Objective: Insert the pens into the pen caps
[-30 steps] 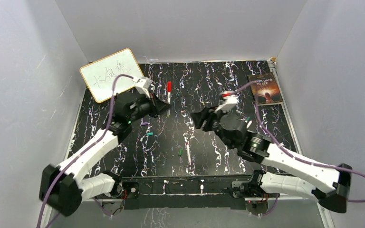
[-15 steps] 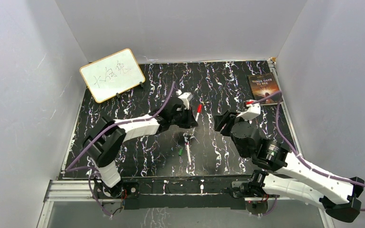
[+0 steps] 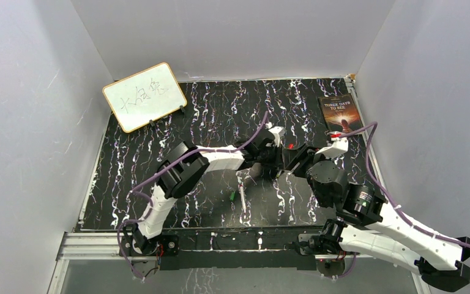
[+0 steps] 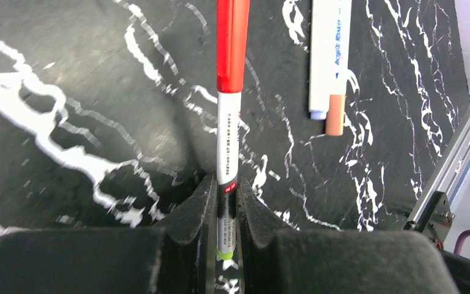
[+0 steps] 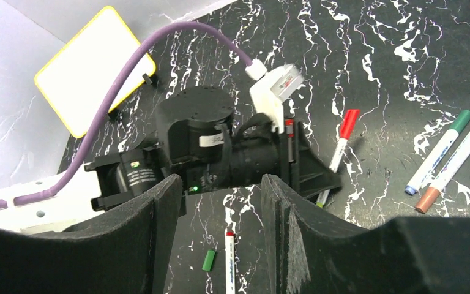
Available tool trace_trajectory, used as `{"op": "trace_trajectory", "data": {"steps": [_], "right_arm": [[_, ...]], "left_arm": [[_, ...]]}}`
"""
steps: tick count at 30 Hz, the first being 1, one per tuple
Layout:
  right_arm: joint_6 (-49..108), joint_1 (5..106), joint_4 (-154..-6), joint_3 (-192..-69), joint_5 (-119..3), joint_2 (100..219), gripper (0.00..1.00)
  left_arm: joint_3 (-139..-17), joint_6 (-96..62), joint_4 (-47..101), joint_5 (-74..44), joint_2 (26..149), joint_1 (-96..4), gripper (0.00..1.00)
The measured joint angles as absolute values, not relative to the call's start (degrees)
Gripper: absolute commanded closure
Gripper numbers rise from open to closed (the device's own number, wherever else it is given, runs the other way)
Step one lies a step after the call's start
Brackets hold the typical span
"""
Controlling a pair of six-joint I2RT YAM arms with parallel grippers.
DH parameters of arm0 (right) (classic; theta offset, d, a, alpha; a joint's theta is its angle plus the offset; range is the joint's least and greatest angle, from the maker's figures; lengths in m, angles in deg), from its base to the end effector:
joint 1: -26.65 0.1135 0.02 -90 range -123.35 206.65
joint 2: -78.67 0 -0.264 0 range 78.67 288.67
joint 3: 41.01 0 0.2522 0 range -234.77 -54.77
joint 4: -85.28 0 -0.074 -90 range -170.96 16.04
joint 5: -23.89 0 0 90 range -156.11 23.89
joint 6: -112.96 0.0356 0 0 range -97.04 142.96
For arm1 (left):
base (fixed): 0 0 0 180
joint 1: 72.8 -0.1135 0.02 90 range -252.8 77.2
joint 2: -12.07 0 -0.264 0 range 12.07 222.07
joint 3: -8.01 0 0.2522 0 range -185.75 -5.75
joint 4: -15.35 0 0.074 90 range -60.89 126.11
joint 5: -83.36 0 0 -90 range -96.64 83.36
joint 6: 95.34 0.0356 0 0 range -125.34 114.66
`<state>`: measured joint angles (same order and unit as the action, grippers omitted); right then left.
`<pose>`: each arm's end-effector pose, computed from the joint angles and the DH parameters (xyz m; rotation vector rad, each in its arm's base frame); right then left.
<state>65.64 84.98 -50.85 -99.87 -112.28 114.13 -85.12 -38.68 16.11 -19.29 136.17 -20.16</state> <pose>0.0895 0.0962 0.3323 0.2770 1.8195 0.4669 0.2831 -0.3837 0.1451 0.5297 2.2612 -1.0689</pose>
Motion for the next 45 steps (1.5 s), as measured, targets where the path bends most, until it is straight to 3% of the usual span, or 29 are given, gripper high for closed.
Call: {"op": "trace_trajectory", "data": {"steps": [5,11,14,22,30,32,35,40,45], "right_arm": [[66.2,85.0,-49.9,-99.9,-112.2,113.9,0.52],[66.4,85.0,-49.5,-99.9,-112.0,113.1,0.52],[66.4,85.0,-49.4,-99.9,-112.0,113.2,0.52],[66.8,85.0,-49.4,-99.8,-111.4,113.2,0.52],[67.2,85.0,-50.7,-97.6,-110.8,112.9,0.93],[66.9,85.0,-51.4,-97.2,-110.1,113.8,0.98],[66.9,85.0,-53.1,-97.2,-108.7,117.6,0.94],[67.5,85.0,-55.5,-97.4,-104.0,131.8,0.67],[68.4,85.7,-55.8,-96.1,-99.5,143.4,0.6]], "left_arm": [[-93.5,-38.3,18.4,-19.9,141.3,-18.8,1.0],[-98.4,-37.3,20.9,-21.7,143.9,-18.4,0.54],[-99.0,-36.8,21.0,-22.5,143.8,-18.3,0.45],[-95.7,-33.6,25.0,-20.6,138.9,-18.2,0.42],[-79.6,-30.2,29.1,-11.3,119.6,-19.6,0.42],[-74.4,-30.2,29.3,-9.8,113.4,-21.4,0.43],[-67.9,-30.5,29.8,-8.1,105.2,-25.7,0.44],[-58.0,-31.7,32.3,-4.1,92.0,-32.2,0.3],[-52.5,-34.3,36.5,-3.2,80.8,-33.8,0.21]]}}
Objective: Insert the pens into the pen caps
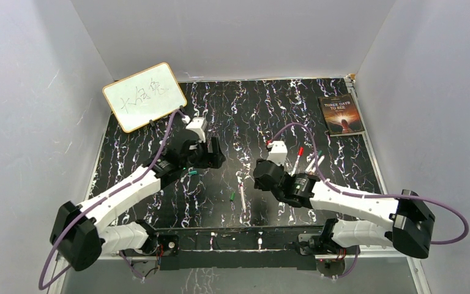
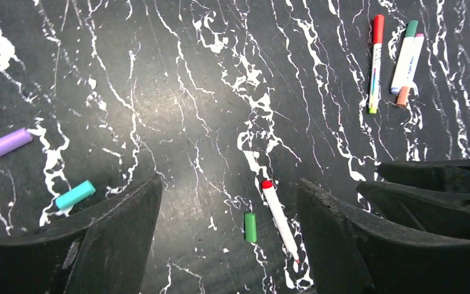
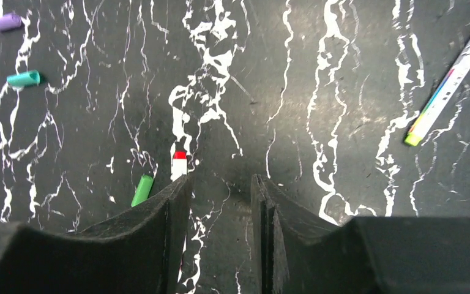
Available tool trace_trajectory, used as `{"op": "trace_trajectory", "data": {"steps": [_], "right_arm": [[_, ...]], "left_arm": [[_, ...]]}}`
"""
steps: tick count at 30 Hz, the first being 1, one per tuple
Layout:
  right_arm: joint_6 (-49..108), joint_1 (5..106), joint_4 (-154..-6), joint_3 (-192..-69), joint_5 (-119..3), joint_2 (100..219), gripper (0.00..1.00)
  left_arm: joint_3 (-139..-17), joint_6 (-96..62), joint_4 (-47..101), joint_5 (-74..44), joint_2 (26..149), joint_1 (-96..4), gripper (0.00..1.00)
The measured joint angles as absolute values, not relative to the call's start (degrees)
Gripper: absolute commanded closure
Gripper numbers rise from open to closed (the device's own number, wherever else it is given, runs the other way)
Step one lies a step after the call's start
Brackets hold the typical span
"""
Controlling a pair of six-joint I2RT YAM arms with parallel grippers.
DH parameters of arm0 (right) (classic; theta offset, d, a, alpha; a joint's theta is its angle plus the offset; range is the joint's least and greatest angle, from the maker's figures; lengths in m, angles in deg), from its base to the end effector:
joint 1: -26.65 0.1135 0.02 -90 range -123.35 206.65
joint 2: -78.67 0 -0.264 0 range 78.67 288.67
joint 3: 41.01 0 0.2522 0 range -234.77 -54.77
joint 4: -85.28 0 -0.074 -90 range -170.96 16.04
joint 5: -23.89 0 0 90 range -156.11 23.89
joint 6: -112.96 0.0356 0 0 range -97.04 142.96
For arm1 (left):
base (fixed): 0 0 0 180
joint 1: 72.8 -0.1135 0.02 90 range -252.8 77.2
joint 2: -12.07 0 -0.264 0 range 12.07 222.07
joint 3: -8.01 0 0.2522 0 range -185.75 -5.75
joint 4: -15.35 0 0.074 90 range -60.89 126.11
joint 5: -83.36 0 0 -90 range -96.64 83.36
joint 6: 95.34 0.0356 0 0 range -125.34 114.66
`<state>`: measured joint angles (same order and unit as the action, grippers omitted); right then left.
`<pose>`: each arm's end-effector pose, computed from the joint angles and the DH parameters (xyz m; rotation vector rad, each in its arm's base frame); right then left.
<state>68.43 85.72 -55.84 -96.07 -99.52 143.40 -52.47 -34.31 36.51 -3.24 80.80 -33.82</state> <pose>0.1322 0.1826 0.2321 -0.0127 2.2597 0.2596 0.2106 -0.1677 0.2695 0.1505 2.1460 -0.6493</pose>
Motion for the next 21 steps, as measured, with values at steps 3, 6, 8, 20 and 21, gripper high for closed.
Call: {"op": "trace_trajectory", "data": {"steps": [3,6,8,20,21], "right_arm": [[68.4,86.3,-56.5,-95.4,-97.4,144.7,0.59],[68.1,86.6,-58.2,-95.4,-95.7,146.3,0.59],[67.9,86.7,-59.0,-95.5,-94.3,148.4,0.6],[66.0,89.4,-60.5,-97.8,-88.4,159.2,0.68],[65.8,89.6,-60.7,-97.8,-88.2,159.5,0.68]], "left_arm": [[-50.6,-35.0,38.0,-4.7,76.4,-35.7,0.17],[-48.8,-35.7,39.0,-6.5,74.3,-37.9,0.16],[-47.8,-36.3,39.2,-7.9,73.7,-39.2,0.16],[-45.0,-38.0,38.3,-13.8,73.5,-41.1,0.16],[-45.0,-38.0,38.2,-14.0,73.5,-41.2,0.16]]}}
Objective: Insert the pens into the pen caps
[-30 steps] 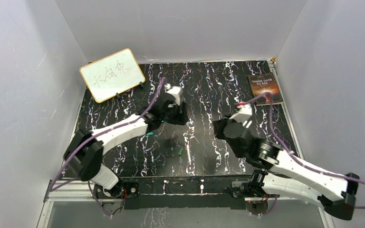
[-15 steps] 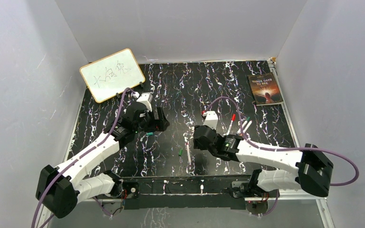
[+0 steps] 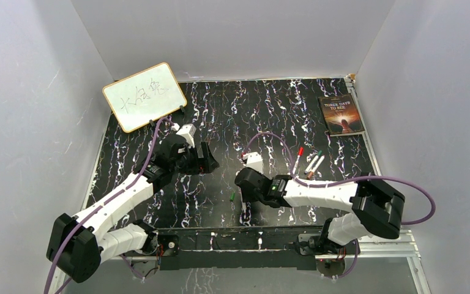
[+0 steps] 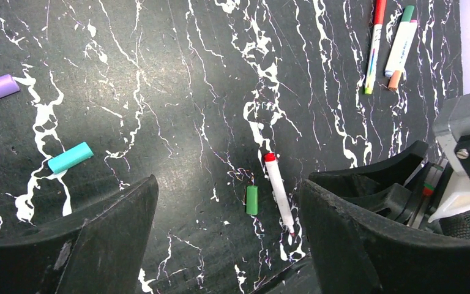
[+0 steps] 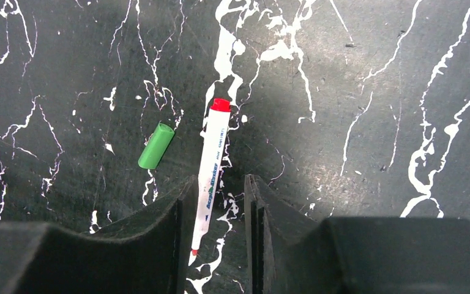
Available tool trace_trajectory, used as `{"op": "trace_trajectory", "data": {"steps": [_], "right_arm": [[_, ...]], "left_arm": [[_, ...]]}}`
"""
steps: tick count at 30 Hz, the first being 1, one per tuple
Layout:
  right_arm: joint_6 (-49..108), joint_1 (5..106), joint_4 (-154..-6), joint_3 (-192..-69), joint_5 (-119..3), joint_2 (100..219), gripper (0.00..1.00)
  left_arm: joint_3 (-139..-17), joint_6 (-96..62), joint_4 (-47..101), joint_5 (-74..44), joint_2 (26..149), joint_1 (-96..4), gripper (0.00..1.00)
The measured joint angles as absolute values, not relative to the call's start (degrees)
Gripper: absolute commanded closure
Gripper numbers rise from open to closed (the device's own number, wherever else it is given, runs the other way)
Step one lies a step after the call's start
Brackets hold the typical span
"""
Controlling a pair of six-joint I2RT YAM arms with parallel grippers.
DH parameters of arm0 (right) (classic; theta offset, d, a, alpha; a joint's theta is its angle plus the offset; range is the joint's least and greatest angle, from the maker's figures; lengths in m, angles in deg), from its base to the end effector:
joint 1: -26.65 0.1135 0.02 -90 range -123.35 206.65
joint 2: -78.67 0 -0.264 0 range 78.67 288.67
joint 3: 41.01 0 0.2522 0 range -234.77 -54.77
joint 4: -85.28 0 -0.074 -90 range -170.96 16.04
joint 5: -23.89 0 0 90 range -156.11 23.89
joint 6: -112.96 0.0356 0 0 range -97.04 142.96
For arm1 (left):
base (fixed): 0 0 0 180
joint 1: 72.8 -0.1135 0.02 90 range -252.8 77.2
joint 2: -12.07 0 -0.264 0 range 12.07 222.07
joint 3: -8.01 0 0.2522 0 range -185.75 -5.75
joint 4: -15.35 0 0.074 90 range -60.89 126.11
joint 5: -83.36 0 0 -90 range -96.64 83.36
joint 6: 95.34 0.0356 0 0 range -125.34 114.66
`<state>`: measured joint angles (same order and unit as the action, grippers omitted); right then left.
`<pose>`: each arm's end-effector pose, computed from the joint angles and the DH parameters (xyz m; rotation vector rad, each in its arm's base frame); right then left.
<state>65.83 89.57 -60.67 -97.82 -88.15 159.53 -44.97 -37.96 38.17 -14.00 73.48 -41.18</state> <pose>0.1325 0.2298 0.1805 -0.2974 2.4798 0.2754 0.1991 -0.1279 0.2516 0.0609 2.2162 -0.7838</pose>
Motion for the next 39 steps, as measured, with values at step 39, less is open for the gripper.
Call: {"op": "trace_trajectory", "data": {"steps": [39], "right_arm": [[55.7,91.2,-62.2,-101.8,-88.6,168.5,0.83]], "left_arm": [[-45.0,-37.7,38.8,-15.6,72.5,-41.6,0.16]]}}
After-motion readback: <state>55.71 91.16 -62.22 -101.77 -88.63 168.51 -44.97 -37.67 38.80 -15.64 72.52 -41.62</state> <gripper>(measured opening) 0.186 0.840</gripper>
